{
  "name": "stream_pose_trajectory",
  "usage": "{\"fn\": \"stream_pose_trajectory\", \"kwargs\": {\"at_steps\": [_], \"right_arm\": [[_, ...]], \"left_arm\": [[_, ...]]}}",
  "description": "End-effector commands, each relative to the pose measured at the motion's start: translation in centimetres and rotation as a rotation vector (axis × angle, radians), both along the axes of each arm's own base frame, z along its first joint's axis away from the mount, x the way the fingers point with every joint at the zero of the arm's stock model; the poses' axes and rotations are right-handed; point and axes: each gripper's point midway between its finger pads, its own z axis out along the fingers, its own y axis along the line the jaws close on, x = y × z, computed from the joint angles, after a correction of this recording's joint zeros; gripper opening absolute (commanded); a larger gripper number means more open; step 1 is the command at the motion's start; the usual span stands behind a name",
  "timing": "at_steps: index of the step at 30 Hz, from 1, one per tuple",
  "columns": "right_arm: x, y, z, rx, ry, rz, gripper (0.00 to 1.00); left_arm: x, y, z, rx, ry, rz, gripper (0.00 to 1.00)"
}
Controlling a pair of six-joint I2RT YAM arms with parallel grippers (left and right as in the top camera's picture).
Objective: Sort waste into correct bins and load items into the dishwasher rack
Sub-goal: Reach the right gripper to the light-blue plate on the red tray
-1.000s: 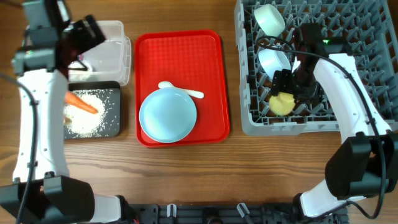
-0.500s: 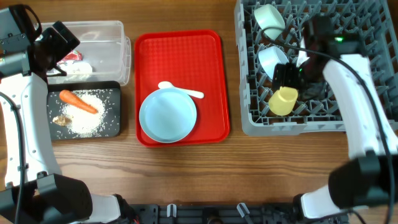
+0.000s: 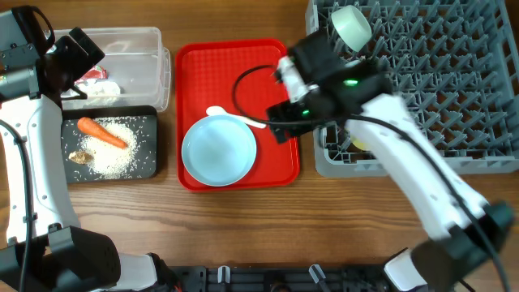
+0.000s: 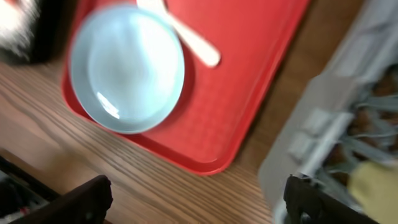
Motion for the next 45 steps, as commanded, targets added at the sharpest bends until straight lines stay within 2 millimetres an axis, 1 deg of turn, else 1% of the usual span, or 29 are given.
{"fn": "stream_pose_trajectory", "kwargs": {"at_steps": [1,4,7,10,13,15,17,18,21,27,32,37,42,45], "right_arm": [[0.0,0.4,-4.1,-0.077,0.069,0.027,0.90],[0.0,0.7,-5.9,-0.096,0.110,0.058,0.89],[-0.2,1.5,-6.9,-0.089,0.127,0.110,0.89],[0.4,3.0,-7.9,-0.067,0.097,0.158,0.89],[0.5,4.7,-8.8,-0.030,0.098,0.203,0.89],[0.7,5.1,-9.7,-0.037,0.098,0.209,0.89],[0.9,5.0,-10.4,-0.048,0.105,0.205,0.88],[1.0,4.8,-10.5,-0.053,0.103,0.201,0.89],[1.9,3.3,-10.7,-0.097,0.095,0.168,0.89],[3.0,1.1,-10.7,-0.100,0.113,0.108,0.88],[3.9,0.3,-10.7,-0.084,0.110,0.078,0.88],[3.9,0.4,-10.6,-0.074,0.112,0.078,0.87],[4.7,1.8,-10.2,-0.003,0.081,0.089,0.84],[5.1,2.1,-10.1,0.010,0.066,0.089,0.83]], "left_arm": [[-0.2,0.0,0.8,-0.009,-0.022,0.008,1.00],[-0.2,0.0,0.8,-0.009,-0.022,0.008,1.00],[-0.2,0.0,0.8,-0.009,-0.021,0.009,1.00],[-0.2,0.0,0.8,-0.009,-0.022,0.008,1.00],[-0.2,0.0,0.8,-0.009,-0.022,0.008,1.00],[-0.2,0.0,0.8,-0.009,-0.022,0.008,1.00],[-0.2,0.0,0.8,-0.009,-0.022,0.008,1.00],[-0.2,0.0,0.8,-0.009,-0.021,0.009,1.00],[-0.2,0.0,0.8,-0.009,-0.022,0.008,1.00],[-0.2,0.0,0.8,-0.009,-0.022,0.008,1.00],[-0.2,0.0,0.8,-0.009,-0.021,0.009,1.00],[-0.2,0.0,0.8,-0.009,-0.022,0.008,1.00],[-0.2,0.0,0.8,-0.009,-0.022,0.009,1.00],[-0.2,0.0,0.8,-0.009,-0.022,0.008,1.00]]}}
